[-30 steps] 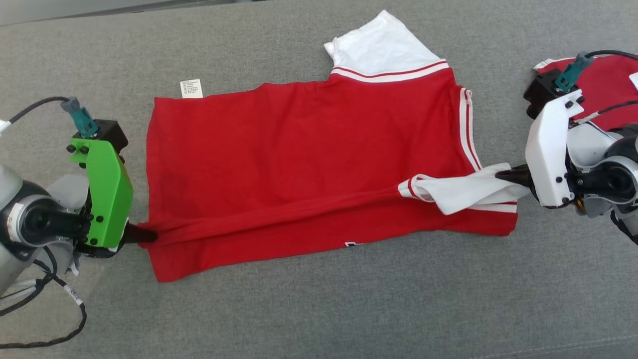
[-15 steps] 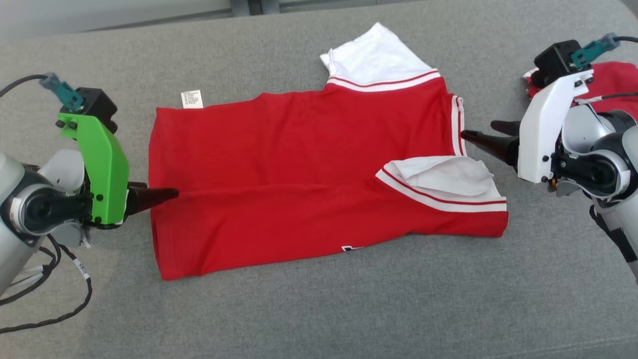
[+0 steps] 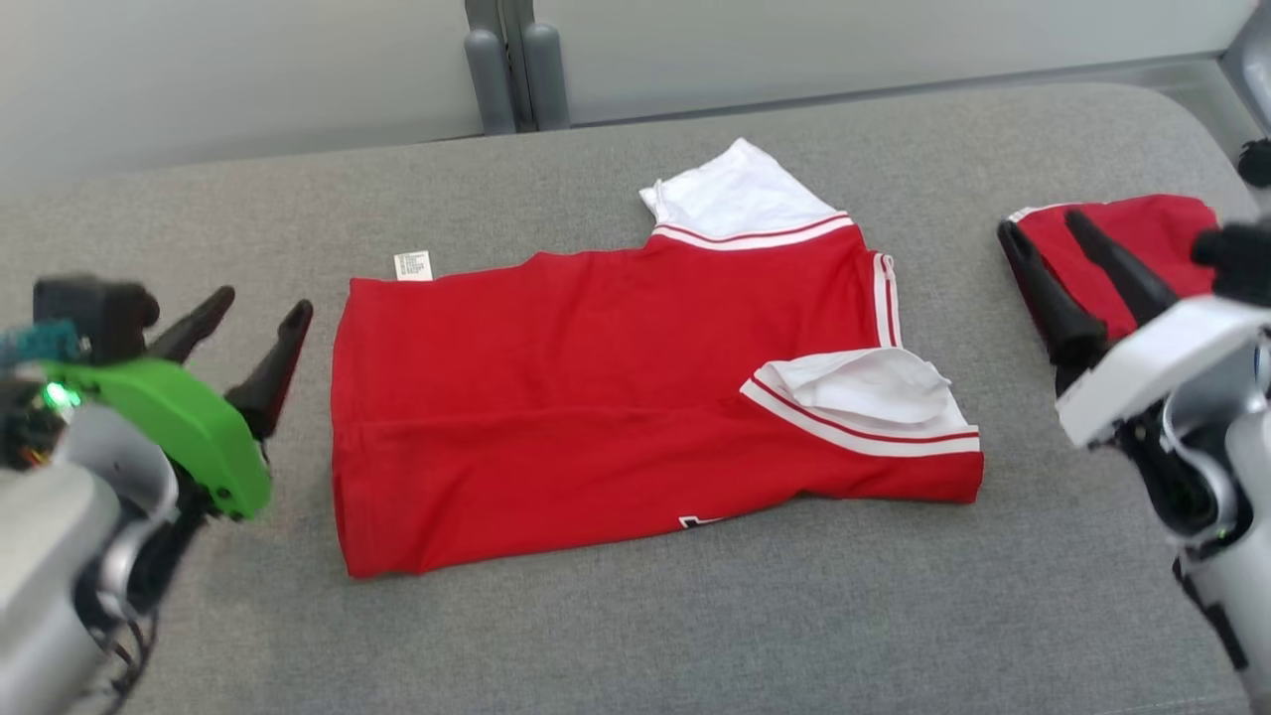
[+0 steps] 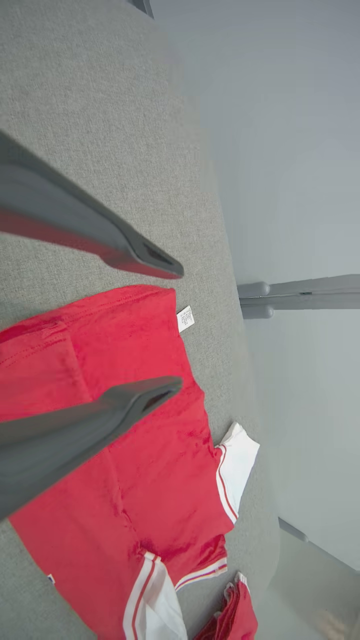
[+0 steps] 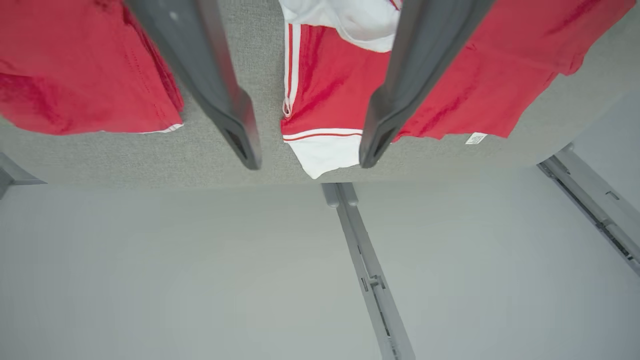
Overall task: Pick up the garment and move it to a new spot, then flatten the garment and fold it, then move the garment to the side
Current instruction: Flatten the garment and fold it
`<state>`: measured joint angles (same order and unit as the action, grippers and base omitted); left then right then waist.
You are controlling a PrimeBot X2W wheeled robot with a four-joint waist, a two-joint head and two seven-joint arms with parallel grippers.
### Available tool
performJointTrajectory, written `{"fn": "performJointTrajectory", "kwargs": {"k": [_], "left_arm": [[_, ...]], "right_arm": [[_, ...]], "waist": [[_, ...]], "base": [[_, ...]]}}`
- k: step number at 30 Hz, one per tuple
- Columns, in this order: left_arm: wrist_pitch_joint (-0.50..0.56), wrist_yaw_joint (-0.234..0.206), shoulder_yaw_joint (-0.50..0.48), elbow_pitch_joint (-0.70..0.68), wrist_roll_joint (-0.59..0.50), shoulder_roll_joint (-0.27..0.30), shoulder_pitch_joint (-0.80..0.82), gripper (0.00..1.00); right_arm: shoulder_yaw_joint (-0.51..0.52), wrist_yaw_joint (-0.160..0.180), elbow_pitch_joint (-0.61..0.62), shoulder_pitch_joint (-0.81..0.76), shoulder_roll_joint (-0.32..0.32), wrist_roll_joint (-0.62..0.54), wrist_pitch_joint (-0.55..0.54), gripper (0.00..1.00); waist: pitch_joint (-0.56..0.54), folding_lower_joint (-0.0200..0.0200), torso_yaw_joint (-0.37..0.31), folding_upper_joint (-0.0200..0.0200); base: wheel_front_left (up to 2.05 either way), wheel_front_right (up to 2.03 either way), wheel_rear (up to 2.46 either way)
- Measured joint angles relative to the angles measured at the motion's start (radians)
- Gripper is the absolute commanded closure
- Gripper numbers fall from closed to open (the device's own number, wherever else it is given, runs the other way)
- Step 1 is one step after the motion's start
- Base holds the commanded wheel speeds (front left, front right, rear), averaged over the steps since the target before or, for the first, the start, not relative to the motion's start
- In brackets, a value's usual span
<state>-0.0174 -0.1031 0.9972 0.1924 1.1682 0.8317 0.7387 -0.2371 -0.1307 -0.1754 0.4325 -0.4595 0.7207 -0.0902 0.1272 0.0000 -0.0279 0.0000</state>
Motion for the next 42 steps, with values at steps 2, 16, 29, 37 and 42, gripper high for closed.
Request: {"fn": "performJointTrajectory", "kwargs": {"k": [2, 16, 29, 37, 42], "left_arm": [[-0.103, -0.070, -0.013, -0.032, -0.010, -0.019, -0.069, 0.00], [-0.237, -0.285, -0.097, -0.116, -0.097, -0.094, -0.387, 0.00], [-0.017, -0.164, -0.015, 0.063, -0.031, -0.161, -0.326, 0.00], [0.024, -0.090, -0.004, 0.165, 0.004, -0.219, -0.285, 0.87], [0.029, -0.071, -0.003, 0.194, 0.011, -0.219, -0.281, 1.00]], "right_arm": [[0.032, 0.000, -0.005, -0.056, 0.028, -0.036, 0.083, 0.00], [0.064, 0.000, -0.126, -0.252, 0.142, -0.132, 0.122, 0.00], [0.036, 0.000, -0.349, -0.148, 0.202, -0.108, -0.019, 0.00], [-0.008, 0.000, -0.374, -0.110, 0.214, -0.086, -0.035, 1.00], [-0.041, 0.000, -0.376, -0.109, 0.206, -0.061, -0.021, 1.00]], "waist": [[-0.014, 0.0000, 0.002, 0.0000], [-0.003, 0.0000, 0.018, 0.0000], [0.053, 0.0000, 0.028, 0.0000], [0.069, 0.0000, 0.017, 0.0000], [0.052, 0.0000, 0.015, 0.0000]], "base": [[0.00, 0.00, 0.00], [0.00, 0.00, 0.00], [0.00, 0.00, 0.00], [0.00, 0.00, 0.00], [0.00, 0.00, 0.00]]}}
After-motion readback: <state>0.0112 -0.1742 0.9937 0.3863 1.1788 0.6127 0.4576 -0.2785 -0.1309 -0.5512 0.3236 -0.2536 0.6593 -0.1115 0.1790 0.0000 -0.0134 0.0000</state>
